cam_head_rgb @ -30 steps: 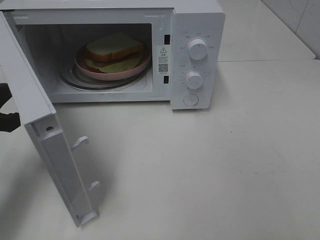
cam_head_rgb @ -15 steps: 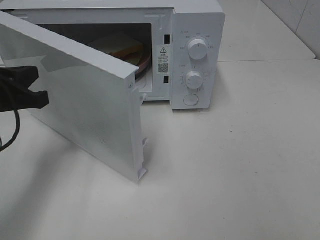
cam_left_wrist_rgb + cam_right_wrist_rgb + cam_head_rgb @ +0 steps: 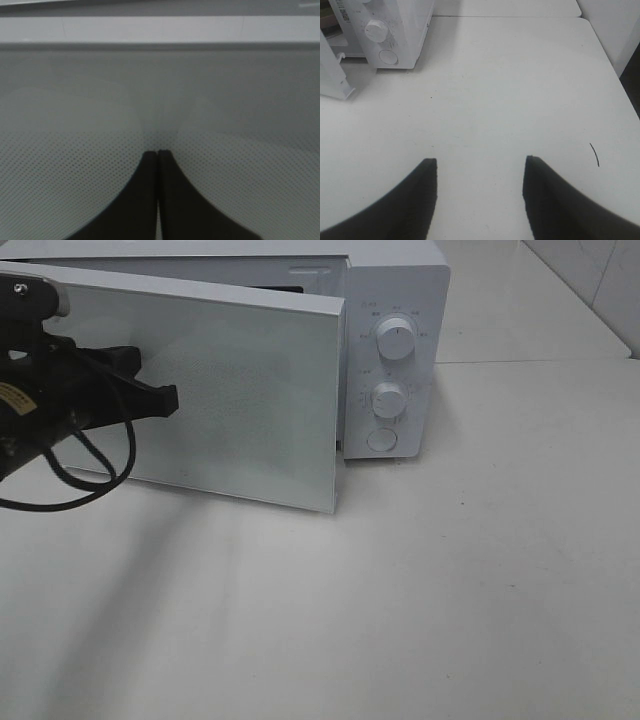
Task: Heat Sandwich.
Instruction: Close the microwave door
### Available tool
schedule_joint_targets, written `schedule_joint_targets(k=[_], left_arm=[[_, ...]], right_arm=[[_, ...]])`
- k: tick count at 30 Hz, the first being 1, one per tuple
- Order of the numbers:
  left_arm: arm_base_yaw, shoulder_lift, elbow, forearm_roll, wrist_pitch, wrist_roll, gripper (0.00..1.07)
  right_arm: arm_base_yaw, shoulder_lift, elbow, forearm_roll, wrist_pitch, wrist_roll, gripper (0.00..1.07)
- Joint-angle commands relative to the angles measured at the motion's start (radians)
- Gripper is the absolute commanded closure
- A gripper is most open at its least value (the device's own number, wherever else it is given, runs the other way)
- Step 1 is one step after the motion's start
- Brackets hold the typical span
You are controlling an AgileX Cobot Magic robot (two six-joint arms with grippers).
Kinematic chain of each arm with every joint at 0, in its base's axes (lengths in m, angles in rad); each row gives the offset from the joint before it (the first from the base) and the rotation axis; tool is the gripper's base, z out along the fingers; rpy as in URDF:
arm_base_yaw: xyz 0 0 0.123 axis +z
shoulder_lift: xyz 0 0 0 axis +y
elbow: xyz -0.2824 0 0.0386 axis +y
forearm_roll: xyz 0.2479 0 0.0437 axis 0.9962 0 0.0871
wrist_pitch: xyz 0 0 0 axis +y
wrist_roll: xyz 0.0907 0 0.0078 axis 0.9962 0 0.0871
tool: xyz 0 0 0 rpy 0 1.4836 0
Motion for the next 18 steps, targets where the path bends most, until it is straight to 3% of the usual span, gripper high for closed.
schedule_joint_targets(k=[1, 5, 18], left_arm=[[-0.04, 0.05, -0.071, -0.091, -0.015, 0.008, 1.07], [-0.062, 0.08, -0.109, -0.124, -0.017, 0.01, 1.07], [-0.169, 0.187, -0.256, -0.267, -0.024, 0.165, 1.07]], right_arm=[[-0.005, -0.024, -0.001, 0.0, -0.012, -0.011, 0.55], [-0.005, -0.024, -0.001, 0.0, -0.012, -0.011, 0.55], [-0.005, -0.024, -0.001, 0.0, -0.012, -0.011, 0.55]])
